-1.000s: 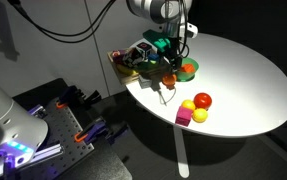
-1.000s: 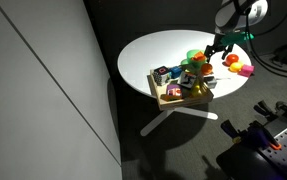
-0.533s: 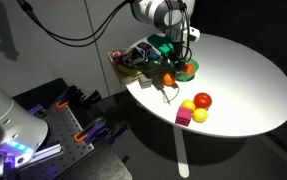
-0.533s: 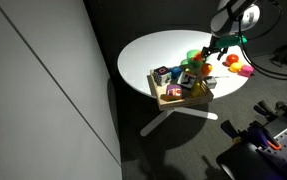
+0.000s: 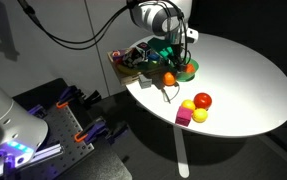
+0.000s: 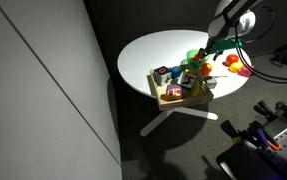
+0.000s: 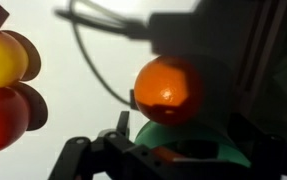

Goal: Put the orange object inside the bowl

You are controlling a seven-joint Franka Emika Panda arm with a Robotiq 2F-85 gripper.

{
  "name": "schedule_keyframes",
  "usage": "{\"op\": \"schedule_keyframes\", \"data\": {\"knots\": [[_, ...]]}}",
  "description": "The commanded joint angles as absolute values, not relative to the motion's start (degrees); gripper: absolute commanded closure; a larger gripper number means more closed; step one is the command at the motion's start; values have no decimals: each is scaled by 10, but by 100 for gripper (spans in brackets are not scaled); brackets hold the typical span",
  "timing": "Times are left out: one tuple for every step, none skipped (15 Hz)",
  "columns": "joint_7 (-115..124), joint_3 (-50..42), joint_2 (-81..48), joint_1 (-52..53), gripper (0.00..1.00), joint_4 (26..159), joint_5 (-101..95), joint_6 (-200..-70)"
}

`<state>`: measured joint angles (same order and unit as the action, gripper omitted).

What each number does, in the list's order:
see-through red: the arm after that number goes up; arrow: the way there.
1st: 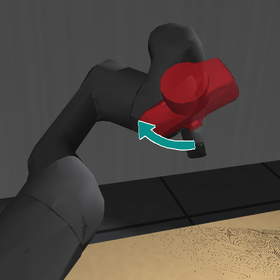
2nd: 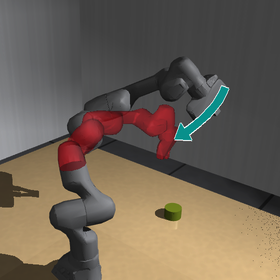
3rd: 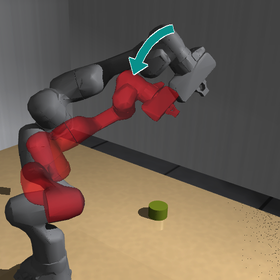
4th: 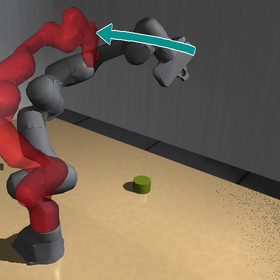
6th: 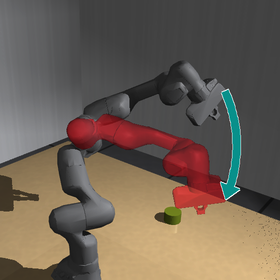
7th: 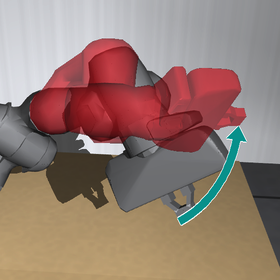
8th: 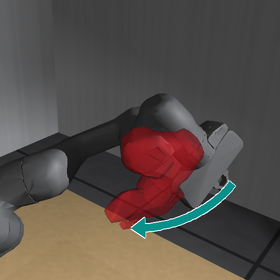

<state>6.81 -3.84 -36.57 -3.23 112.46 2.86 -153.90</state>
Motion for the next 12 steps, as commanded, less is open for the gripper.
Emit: {"op": "schedule_keyframes", "data": {"knots": [[60,-29,-375,-38,0,1123,40,-1561],[61,-29,-377,-37,0,1124,38,-1563],[62,-31,-379,-35,0,1125,36,-1565],[66,-35,-382,-32,0,1126,33,-1566],[65,-35,-383,-32,0,1126,33,-1566],[69,-40,-385,-28,0,1127,29,-1566],[70,-43,-386,-26,0,1128,27,-1565],[70,-45,-387,-26,0,1130,25,-1565],[70,-47,-387,-24,0,1131,24,-1564],[72,-51,-388,-22,0,1131,22,-1565],[73,-53,-389,-21,0,1132,21,-1565],[74,-56,-390,-18,0,1131,19,-1565]]}}
